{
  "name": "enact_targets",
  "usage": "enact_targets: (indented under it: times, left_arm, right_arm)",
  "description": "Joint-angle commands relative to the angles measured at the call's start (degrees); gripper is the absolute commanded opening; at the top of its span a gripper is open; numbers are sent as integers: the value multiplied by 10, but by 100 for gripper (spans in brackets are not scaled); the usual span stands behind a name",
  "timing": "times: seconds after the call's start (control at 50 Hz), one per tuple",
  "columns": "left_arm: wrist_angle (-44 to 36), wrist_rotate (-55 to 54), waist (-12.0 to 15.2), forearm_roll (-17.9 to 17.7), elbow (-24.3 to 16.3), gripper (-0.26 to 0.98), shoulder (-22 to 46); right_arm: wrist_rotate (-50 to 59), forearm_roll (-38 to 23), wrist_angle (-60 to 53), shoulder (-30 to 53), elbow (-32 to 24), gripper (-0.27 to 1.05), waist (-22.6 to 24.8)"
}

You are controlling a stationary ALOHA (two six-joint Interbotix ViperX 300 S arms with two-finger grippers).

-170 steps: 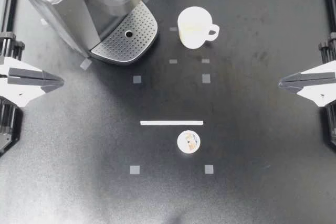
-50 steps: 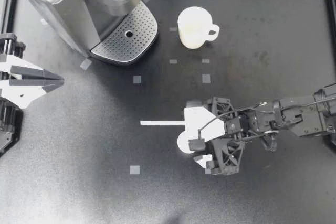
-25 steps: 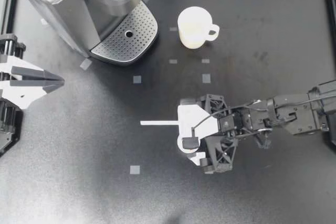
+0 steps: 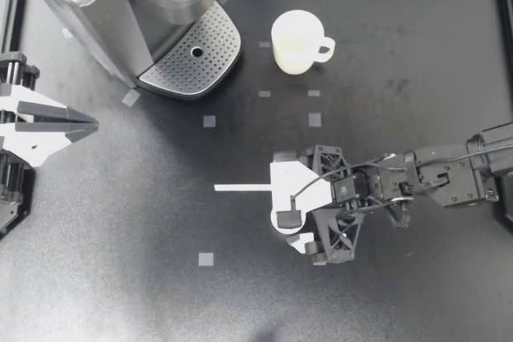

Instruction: Place the coffee capsule inside the capsule container, then place the cup onto the center of the cup tray.

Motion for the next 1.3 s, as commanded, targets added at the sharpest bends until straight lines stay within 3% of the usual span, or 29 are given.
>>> enact_targets:
  times: [0.0,0.14,0.46,0.7,0.8,1.06,1.28]
  left_arm:
    - [-6,-1,0,1,-8,19,2]
    - [-6,-1,0,1,-8,19,2]
    - [-6,-1,0,1,-8,19,1]
    - [0,-4,1,-20,-28,19,20]
    - [33,-3,2,-39,-61,19,49]
    - [257,-5,46,-52,-197,19,145]
    - [483,-6,82,-45,-330,19,221]
  right_arm:
    - [0,-1,-2,-8,-12,92,-4]
    - [1,0,-2,-4,-14,87,-4]
    - [1,0,-2,-11,-18,56,-4]
    - [8,11,-22,-45,-10,55,-4]
    - [16,17,-69,-73,13,55,-4]
    - [52,24,-232,-154,90,55,-14]
    - [54,24,-372,-165,148,55,-16]
